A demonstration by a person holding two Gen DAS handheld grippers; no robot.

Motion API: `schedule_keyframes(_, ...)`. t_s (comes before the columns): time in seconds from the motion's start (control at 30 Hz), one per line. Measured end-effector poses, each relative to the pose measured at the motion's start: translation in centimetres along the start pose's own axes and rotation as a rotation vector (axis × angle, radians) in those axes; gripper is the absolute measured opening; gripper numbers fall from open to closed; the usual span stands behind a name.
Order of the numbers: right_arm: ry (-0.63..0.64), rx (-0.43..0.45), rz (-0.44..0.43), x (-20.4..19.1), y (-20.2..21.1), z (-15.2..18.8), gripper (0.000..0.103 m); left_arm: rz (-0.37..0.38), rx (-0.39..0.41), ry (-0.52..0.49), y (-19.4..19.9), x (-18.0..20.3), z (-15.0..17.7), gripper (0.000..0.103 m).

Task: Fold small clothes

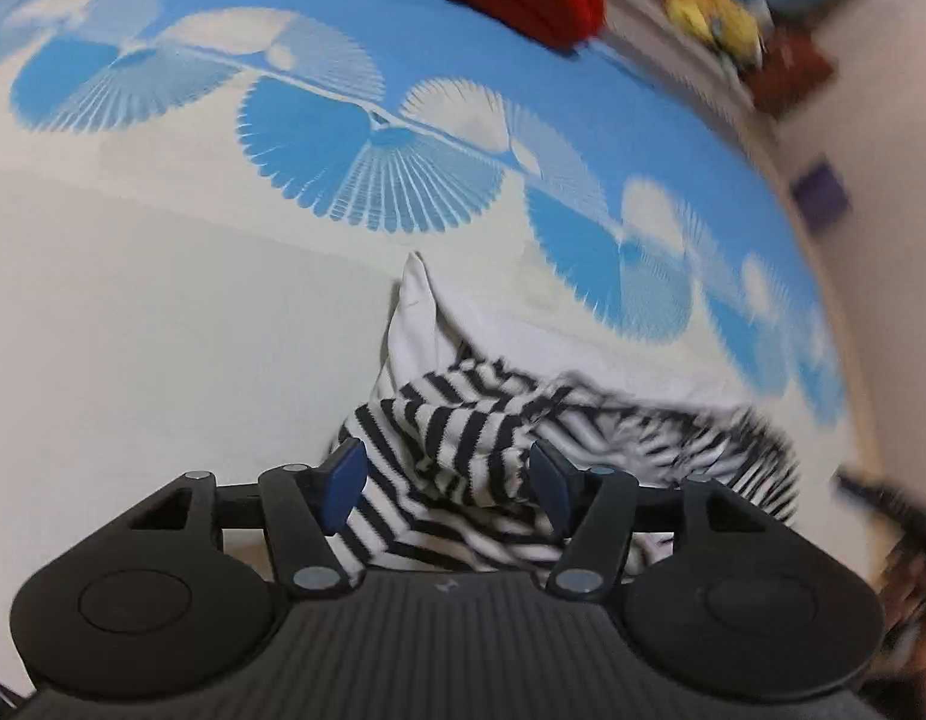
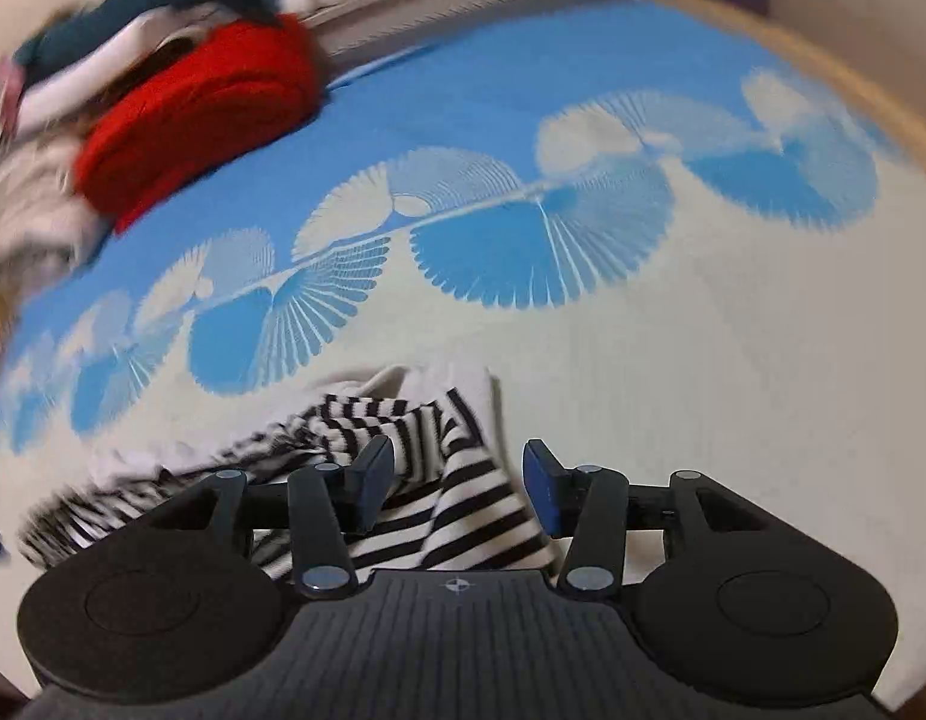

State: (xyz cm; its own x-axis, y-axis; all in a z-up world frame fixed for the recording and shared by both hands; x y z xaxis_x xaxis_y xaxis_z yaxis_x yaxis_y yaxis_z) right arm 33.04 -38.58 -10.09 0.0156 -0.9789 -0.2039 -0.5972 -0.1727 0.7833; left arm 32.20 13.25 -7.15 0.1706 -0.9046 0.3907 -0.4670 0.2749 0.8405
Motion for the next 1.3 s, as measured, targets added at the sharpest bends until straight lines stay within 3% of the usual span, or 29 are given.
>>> schedule_keyframes(0.1, 0.1, 0.007, 0.0, -0.6, -1.1, 0.6, 0.052, -0.081, -0.035, -0.127, -1.5, 0.4, 0.9, 0.069)
schedule_keyframes(0.2, 0.218, -0.044, 0.025, -1.7, -2.5, 1.8, 0.059, -0.104, -0.043, -0.212, -1.8, 0.9, 2.0, 0.086)
schedule_keyframes(0.33, 0.399, -0.027, 0.027, -4.1, -3.4, 2.5, 0.071, -0.049, -0.039, -0.264, -2.5, 2.1, 2.7, 0.087)
schedule_keyframes(0.43, 0.499, -0.054, 0.051, -5.1, -4.8, 3.6, 0.071, -0.091, -0.067, -0.346, -3.6, 2.5, 3.5, 0.087)
schedule_keyframes(0.53, 0.634, -0.002, 0.114, -6.5, -5.7, 3.2, 0.071, -0.172, -0.016, -0.401, -4.6, 2.5, 3.1, 0.087)
schedule_keyframes(0.73, 0.685, 0.084, 0.158, -7.6, -7.6, 1.3, 0.07, -0.149, 0.145, -0.419, -5.7, 3.3, 1.5, 0.086)
schedule_keyframes(0.77, 0.686, 0.088, 0.159, -7.7, -8.1, 1.0, 0.07, -0.141, 0.163, -0.42, -6.0, 3.5, 1.4, 0.082)
schedule_keyframes(0.87, 0.679, 0.096, 0.135, -8.2, -9.0, 0.3, 0.061, -0.119, 0.182, -0.467, -6.9, 4.8, 0.2, 0.043)
schedule_keyframes(0.93, 0.662, 0.099, 0.078, -8.8, -9.4, -0.3, 0.023, -0.069, 0.199, -0.444, -7.1, 5.4, -0.9, 0.026)
schedule_keyframes(0.97, 0.648, 0.109, 0.058, -9.0, -9.4, -0.7, 0.017, -0.066, 0.201, -0.439, -7.2, 5.5, -1.4, 0.019)
schedule_keyframes(1.03, 0.576, 0.178, 0.049, -8.9, -8.7, -2.7, 0.007, -0.096, 0.269, -0.403, -6.9, 5.3, -3.5, 0.015)
schedule_keyframes(1.17, 0.312, 0.335, 0.033, -7.1, -6.9, -7.5, 0.006, -0.091, 0.406, -0.217, -6.1, 4.6, -7.7, 0.013)
schedule_keyframes(1.3, 0.274, 0.305, 0.082, -6.9, -9.6, -8.5, 0.006, -0.187, 0.381, -0.197, -8.6, 4.5, -9.0, 0.013)
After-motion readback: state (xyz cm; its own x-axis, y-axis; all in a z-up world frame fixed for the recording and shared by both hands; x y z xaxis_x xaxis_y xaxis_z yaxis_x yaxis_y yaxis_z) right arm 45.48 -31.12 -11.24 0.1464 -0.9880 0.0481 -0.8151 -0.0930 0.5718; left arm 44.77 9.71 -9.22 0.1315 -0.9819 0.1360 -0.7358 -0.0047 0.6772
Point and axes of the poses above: each gripper's, at about its wrist camera, not at the fingertips, and y roughly against the way its jaws point, x to its right, z to its underside, the point moved 10 cm from there along -y, roughly the way its jaws point, and after that the axes turned 5 degrees about y, right-handed, at the moved point
